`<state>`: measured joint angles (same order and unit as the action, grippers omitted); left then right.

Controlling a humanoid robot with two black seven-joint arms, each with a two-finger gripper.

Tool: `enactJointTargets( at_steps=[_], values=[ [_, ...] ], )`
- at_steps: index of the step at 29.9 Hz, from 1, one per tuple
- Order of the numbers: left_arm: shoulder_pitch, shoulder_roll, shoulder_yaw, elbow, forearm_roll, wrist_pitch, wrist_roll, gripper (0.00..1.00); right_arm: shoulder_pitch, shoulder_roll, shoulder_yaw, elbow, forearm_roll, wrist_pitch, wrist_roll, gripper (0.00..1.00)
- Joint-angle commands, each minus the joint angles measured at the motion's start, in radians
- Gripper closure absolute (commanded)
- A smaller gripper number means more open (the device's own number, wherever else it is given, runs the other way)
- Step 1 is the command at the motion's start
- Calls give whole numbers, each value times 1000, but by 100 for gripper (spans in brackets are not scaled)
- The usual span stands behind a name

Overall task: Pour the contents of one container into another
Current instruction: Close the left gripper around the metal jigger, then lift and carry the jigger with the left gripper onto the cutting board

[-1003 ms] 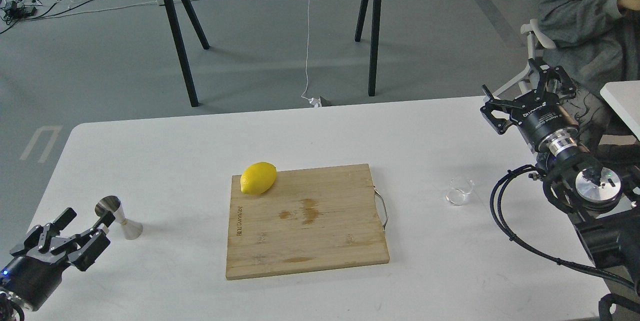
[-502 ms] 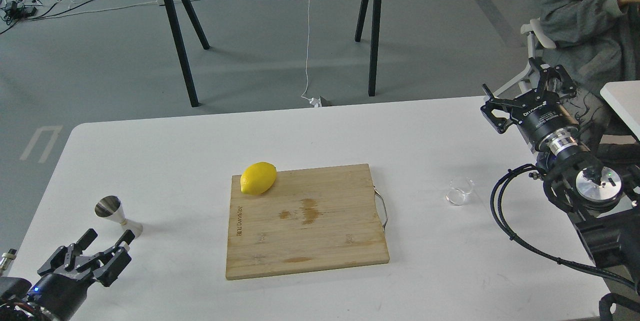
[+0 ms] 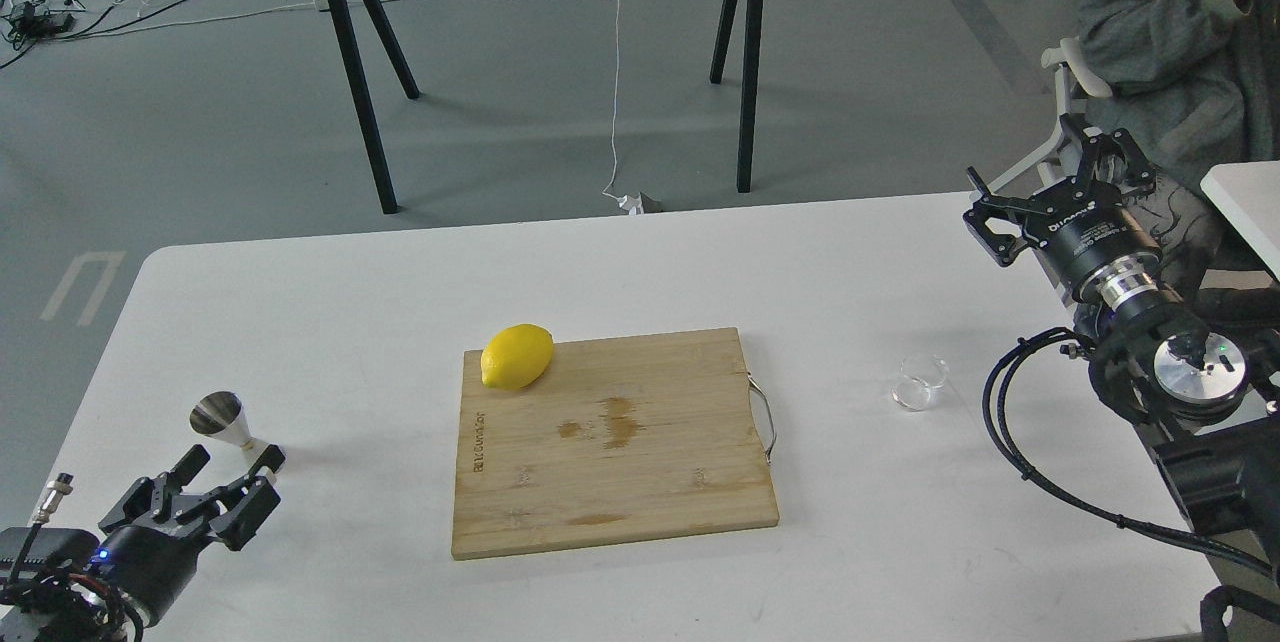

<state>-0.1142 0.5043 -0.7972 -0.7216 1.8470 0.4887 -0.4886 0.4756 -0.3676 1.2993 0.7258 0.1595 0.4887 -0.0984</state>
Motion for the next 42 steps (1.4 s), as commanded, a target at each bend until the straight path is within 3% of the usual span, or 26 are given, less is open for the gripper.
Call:
enactJointTargets(
  at_steps=[1, 10, 15, 31, 36, 42],
  values=[
    [-30, -24, 13, 42, 0, 0, 0, 3, 0, -1, 0, 1, 0, 0, -1, 1],
    [-122, -81, 53, 169, -3, 0, 0, 5, 0, -1, 0, 1, 0, 0, 0, 1],
    [-148, -92, 53, 209, -3, 0, 0, 15, 0, -2, 1, 1, 0, 0, 0, 1],
    [-183, -113, 53, 297, -3, 0, 0, 89, 0, -1, 6, 0, 0, 0, 0, 1],
    [-186, -110, 55, 292, -3, 0, 0, 98, 0, -1, 6, -2, 0, 0, 0, 1],
    [-217, -104, 49, 246, -3, 0, 0, 98, 0, -1, 6, -3, 0, 0, 0, 1]
  ],
)
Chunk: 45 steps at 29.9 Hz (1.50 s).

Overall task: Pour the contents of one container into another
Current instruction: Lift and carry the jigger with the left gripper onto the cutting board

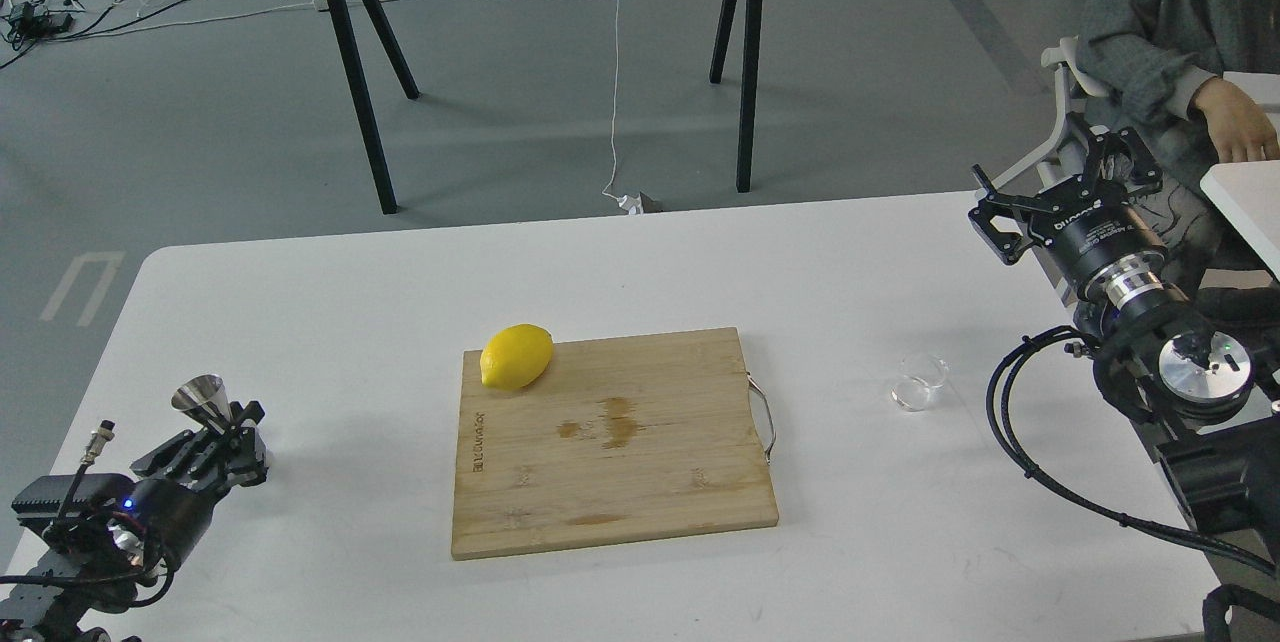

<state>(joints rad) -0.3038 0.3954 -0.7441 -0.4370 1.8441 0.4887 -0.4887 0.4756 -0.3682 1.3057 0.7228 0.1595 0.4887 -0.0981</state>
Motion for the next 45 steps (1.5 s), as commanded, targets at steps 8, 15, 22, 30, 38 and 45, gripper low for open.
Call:
enactJointTargets(
  at_steps=[8, 15, 22, 30, 38, 45],
  values=[
    [-228, 100, -1, -351, -8, 0, 0, 98, 47, -5, -6, -71, -5, 0, -2, 1],
    [-305, -25, 83, -459, 79, 0, 0, 98, 170, -83, -49, -158, -5, 0, -2, 1],
    [-304, -202, 183, -430, 265, 0, 0, 97, 244, -83, -105, -214, -5, 0, -2, 1],
    [-276, -331, 238, -313, 338, 0, 0, 97, 273, -74, -106, -227, -5, 0, -2, 1],
    [-273, -395, 295, -91, 338, 0, 0, 97, 279, -78, -106, -227, -3, 0, -2, 1],
    [-264, -395, 295, 35, 338, 0, 0, 95, 256, -72, -106, -207, 3, 0, -3, 1]
  ],
)
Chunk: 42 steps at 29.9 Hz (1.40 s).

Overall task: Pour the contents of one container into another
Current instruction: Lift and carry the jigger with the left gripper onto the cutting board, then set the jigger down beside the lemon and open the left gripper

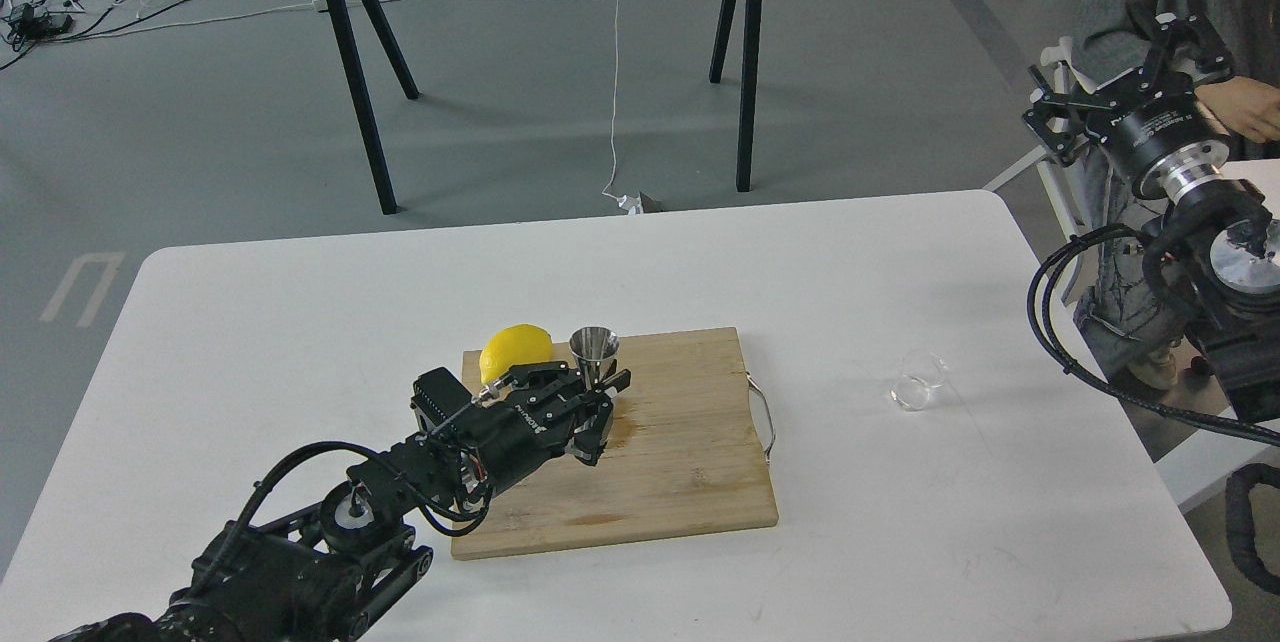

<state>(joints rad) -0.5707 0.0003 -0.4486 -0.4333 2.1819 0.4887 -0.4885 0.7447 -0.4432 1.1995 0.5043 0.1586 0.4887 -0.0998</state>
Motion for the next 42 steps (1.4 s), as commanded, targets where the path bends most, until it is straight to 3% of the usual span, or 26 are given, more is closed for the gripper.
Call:
enactJointTargets(
  at_steps=[1, 17, 34, 42],
  values=[
    [5, 0, -1, 31, 0, 0, 0, 95, -21, 4, 0, 17, 4, 0, 0, 1],
    [8, 0, 1, 19, 0, 0, 0, 85, -59, 11, 8, 23, 6, 0, 0, 1],
    [8, 0, -2, -99, 0, 0, 0, 86, -59, 12, 5, 23, 4, 0, 0, 1],
    [15, 0, 2, -97, 0, 0, 0, 74, -59, 12, 5, 23, 4, 0, 0, 1]
  ],
)
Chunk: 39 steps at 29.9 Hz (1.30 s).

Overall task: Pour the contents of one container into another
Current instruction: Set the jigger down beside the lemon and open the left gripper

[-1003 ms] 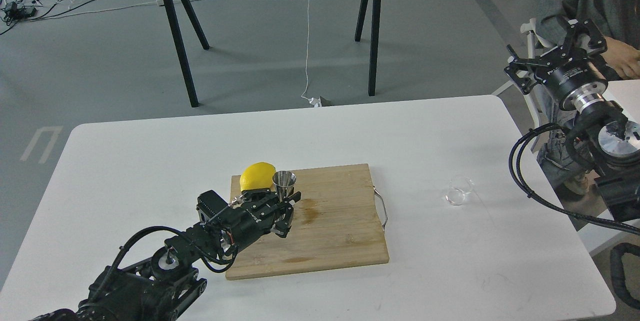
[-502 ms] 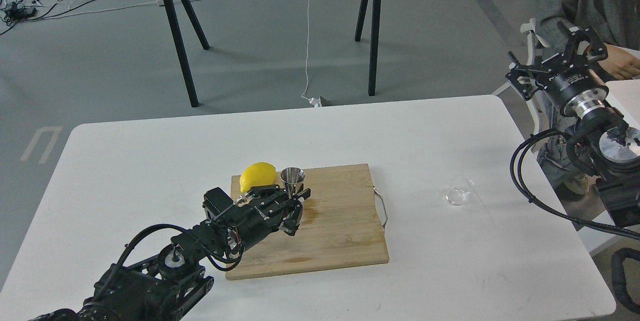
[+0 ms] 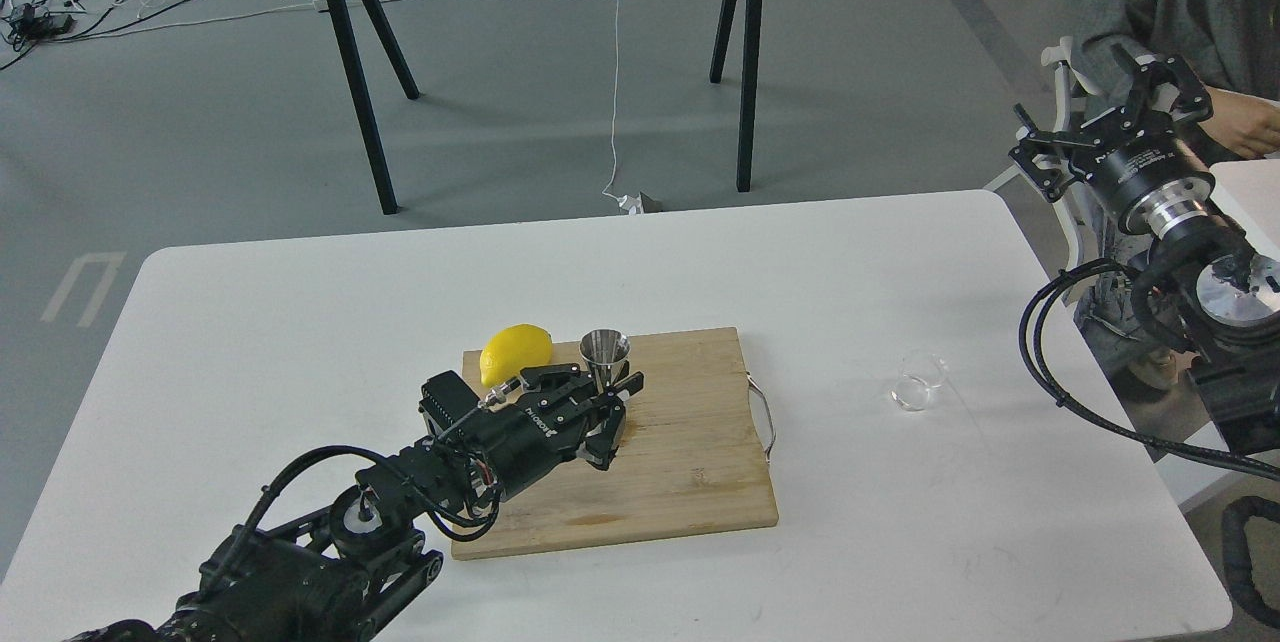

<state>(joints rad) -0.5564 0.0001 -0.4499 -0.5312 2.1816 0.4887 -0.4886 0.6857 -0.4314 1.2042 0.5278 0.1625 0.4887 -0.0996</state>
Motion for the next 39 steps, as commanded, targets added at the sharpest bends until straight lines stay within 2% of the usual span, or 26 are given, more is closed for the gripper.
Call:
enactJointTargets(
  at_steps=[1, 10, 14, 17, 24, 28, 31, 34, 39],
  values=[
    [1, 0, 8, 0, 0, 0, 0, 72, 0, 0, 0, 0, 0, 0, 0, 1],
    [1, 0, 11, 2, 0, 0, 0, 69, 0, -1, 0, 0, 0, 0, 0, 1],
    [1, 0, 11, 2, 0, 0, 0, 61, 0, -1, 0, 0, 0, 0, 0, 1],
    [4, 0, 13, 2, 0, 0, 0, 48, 2, -1, 0, 0, 0, 0, 0, 1],
    [4, 0, 16, 0, 0, 0, 0, 34, 0, -1, 5, 0, 0, 0, 0, 1],
    [4, 0, 22, 0, 0, 0, 0, 14, 0, -1, 5, 0, 0, 0, 0, 1],
    [4, 0, 59, 0, 0, 0, 0, 7, 2, -1, 5, 0, 0, 0, 0, 1],
    [13, 0, 63, 0, 0, 0, 0, 3, 0, 0, 8, 0, 0, 0, 0, 1],
    [21, 0, 62, 3, 0, 0, 0, 2, 0, -1, 9, 0, 0, 0, 0, 1]
  ],
)
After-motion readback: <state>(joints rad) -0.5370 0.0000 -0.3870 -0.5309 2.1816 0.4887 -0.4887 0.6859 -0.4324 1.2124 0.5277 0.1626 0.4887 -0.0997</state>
